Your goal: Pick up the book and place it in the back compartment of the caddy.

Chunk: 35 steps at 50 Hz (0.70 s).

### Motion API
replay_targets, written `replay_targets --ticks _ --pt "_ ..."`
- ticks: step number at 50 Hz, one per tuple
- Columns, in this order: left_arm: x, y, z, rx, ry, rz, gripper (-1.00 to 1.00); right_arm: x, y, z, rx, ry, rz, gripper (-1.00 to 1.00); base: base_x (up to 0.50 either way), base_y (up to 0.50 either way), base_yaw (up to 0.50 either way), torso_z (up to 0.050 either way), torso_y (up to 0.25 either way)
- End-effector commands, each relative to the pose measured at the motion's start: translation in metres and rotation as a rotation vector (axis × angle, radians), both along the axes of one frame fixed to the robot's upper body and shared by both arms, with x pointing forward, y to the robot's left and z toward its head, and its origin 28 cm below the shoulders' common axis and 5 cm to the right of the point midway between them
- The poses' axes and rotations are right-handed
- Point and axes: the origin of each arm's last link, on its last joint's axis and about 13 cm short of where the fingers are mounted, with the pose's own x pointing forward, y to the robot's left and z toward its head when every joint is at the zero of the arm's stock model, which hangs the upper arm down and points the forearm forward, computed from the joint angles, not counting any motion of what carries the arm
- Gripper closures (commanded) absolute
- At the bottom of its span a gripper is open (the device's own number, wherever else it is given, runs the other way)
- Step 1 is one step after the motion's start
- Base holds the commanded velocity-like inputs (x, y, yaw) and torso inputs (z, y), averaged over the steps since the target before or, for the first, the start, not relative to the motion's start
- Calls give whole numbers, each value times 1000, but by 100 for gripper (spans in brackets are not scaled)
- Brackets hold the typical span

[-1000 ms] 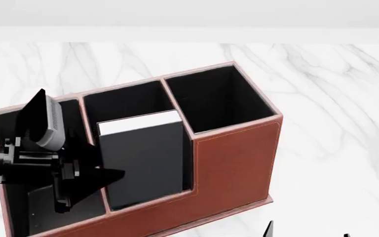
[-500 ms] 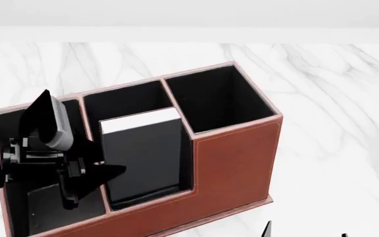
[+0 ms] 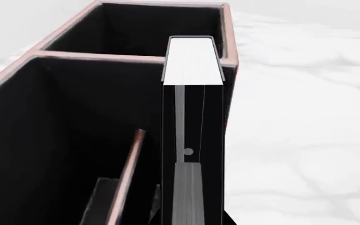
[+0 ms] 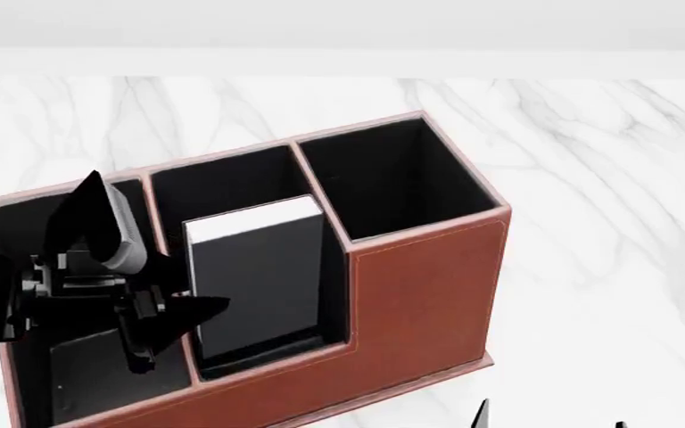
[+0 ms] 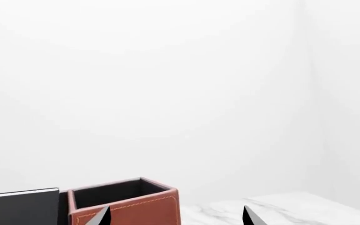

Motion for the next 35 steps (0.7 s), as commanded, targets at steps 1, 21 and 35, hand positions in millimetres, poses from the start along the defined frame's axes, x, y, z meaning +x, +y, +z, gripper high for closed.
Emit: replay_targets --ticks 1,21,35 --pt "6 -8 2 -98 2 13 100 0 0 0 2 0 0 -100 0 0 0 0 0" --pt "4 -8 -5 -139 50 36 100 0 0 0 1 1 2 -100 0 0 0 0 1" --pt "2 -9 -11 -157 64 66 100 -1 0 0 -1 -1 9 -100 0 0 0 0 1"
